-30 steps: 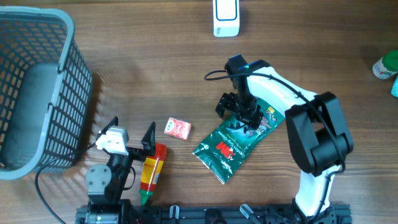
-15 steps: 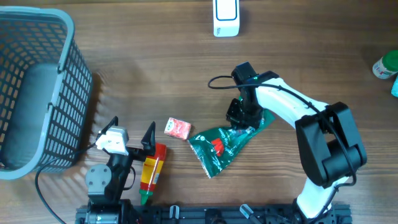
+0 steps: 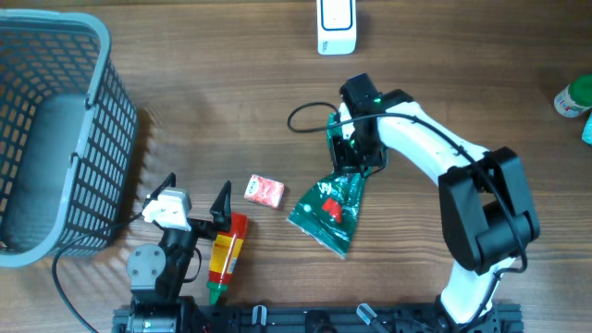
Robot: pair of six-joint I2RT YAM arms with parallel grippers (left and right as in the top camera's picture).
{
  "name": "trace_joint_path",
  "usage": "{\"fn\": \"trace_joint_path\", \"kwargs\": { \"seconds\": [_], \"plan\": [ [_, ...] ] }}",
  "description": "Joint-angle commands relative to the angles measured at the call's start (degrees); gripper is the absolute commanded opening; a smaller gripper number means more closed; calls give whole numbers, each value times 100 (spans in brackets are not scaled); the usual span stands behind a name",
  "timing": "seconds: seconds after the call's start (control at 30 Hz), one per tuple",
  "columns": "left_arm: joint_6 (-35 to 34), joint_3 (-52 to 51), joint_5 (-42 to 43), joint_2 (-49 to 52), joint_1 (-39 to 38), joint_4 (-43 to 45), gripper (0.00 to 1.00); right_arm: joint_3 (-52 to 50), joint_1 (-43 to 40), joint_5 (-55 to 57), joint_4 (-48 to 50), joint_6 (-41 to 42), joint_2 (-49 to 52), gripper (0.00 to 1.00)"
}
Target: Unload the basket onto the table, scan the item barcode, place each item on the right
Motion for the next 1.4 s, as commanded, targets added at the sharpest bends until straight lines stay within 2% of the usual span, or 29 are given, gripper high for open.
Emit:
{"fn": "trace_joint_path", "kwargs": {
  "seconds": [0.0,0.13,0.2,0.23,0.27,0.3,0.33,0.57,0.67,1.07,1.27,1.3,1.37],
  "plan": [
    [114,-11,-57,-13,-22,-42,100,131,350,1073,-20,-501,-149,4],
    [114,-11,-57,-13,-22,-42,100,319,649,1541,-116,-487,-350,4],
    [114,-11,-57,-13,-22,-42,100,391,763,1679,-149,-483,-527,13],
    [114,-11,-57,-13,-22,-42,100,424,824,1722,-173,-479,-640,25],
    [114,-11,-57,-13,-22,-42,100,444,879,1757,-184,-450,-752,42],
    [114,-11,-57,-13,-22,-42,100,446,938,1755,-181,-398,-890,74],
    [114,-11,-57,-13,-22,-42,100,446,984,1759,-181,-308,-988,99],
    [114,-11,-57,-13,-22,-42,100,350,1272,1805,-192,844,-1102,100],
    [114,-11,-57,-13,-22,-44,100,63,1322,2264,-13,1335,-857,99],
    [114,-11,-57,-13,-22,-42,100,11,1316,2588,-79,1622,-190,100],
    [114,-11,-57,-13,-22,-42,100,11,1316,2592,4,1622,-33,96],
    [114,-11,-57,-13,-22,-42,100,13,1316,2592,59,1622,-33,91],
    [114,-11,-57,-13,-22,-42,100,17,1305,2592,197,1611,-33,57]
  ]
}}
